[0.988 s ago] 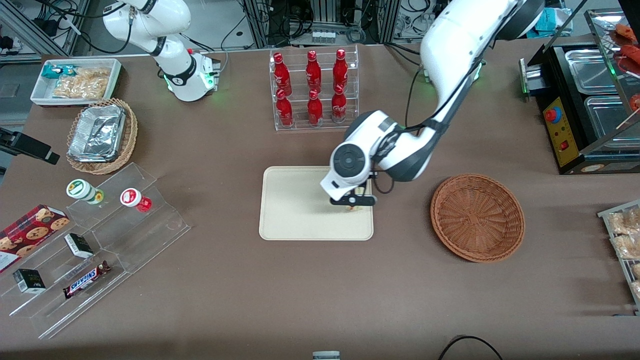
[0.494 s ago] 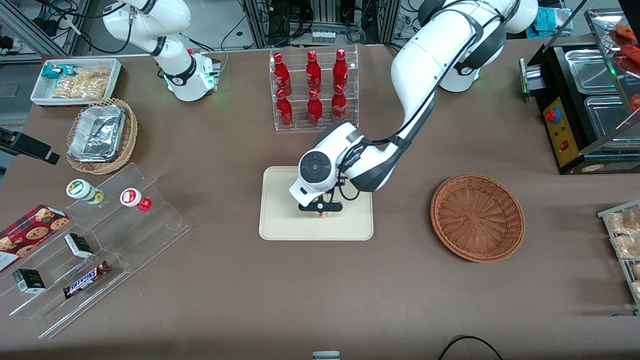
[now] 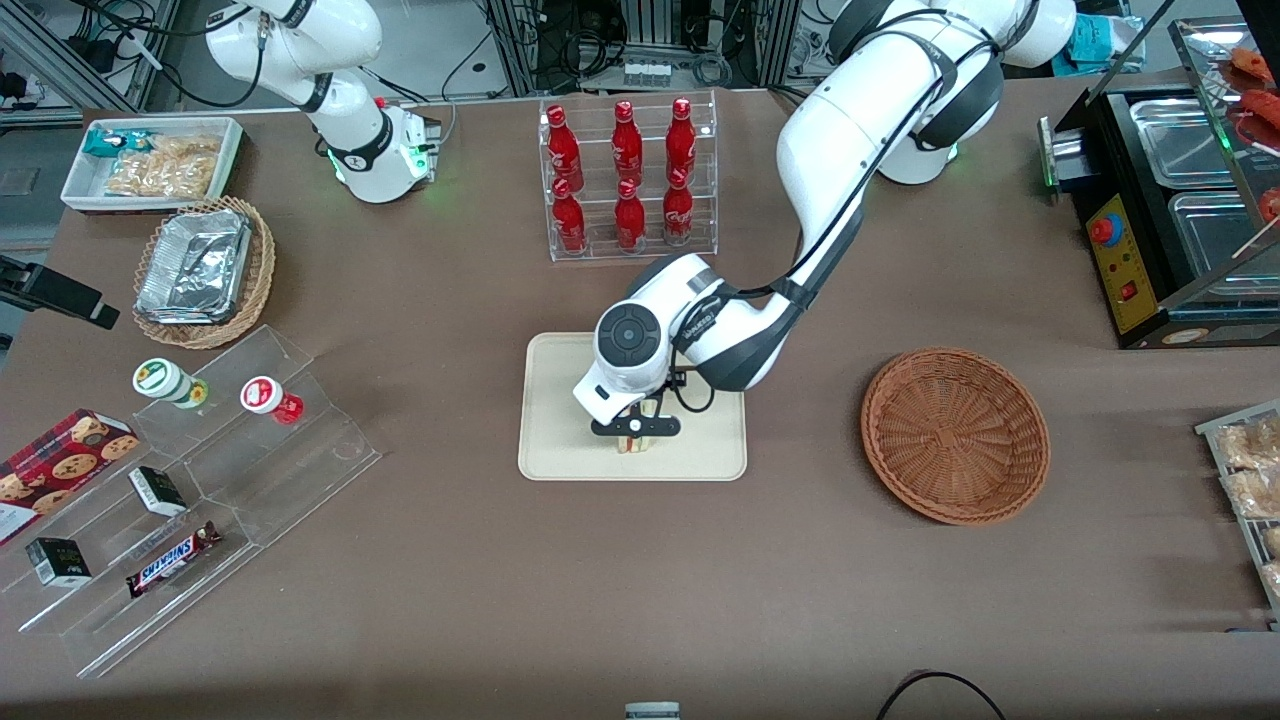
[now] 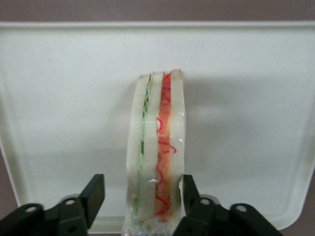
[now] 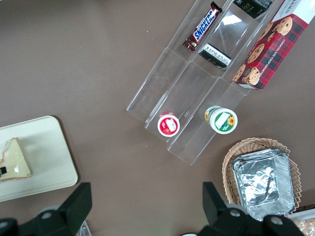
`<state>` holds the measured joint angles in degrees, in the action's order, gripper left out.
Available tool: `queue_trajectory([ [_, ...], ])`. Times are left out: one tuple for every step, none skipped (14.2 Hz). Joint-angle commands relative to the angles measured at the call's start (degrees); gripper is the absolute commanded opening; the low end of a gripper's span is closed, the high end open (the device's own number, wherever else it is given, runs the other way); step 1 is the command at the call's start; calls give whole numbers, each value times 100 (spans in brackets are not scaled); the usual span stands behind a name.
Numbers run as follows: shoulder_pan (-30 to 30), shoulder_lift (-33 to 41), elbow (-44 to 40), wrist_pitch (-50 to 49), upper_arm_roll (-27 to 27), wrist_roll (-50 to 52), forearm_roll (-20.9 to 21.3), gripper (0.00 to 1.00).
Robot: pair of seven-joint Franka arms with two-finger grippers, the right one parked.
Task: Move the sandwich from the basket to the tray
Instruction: 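Lower the sandwich onto the tray and open the left gripper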
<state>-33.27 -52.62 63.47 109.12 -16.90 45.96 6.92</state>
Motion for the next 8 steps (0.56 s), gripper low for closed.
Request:
queue_trajectory([
  [240,646,-10,-609,38,80,116,100],
  [477,909,16,-942,29,1,107,100],
  [697,1208,25,-1345,29,-261,116,100],
  [838,1480,42,-1767,29,-594,116,100],
  [1048,1753,51,-2250,29,-928,116,100],
  [1294,1964,60,-2638,29,-1166,107,100],
  [1566,2175,86,-2946,20,-1438,107,100],
  [1778,2369,130,-3132,29,-1615,107,100],
])
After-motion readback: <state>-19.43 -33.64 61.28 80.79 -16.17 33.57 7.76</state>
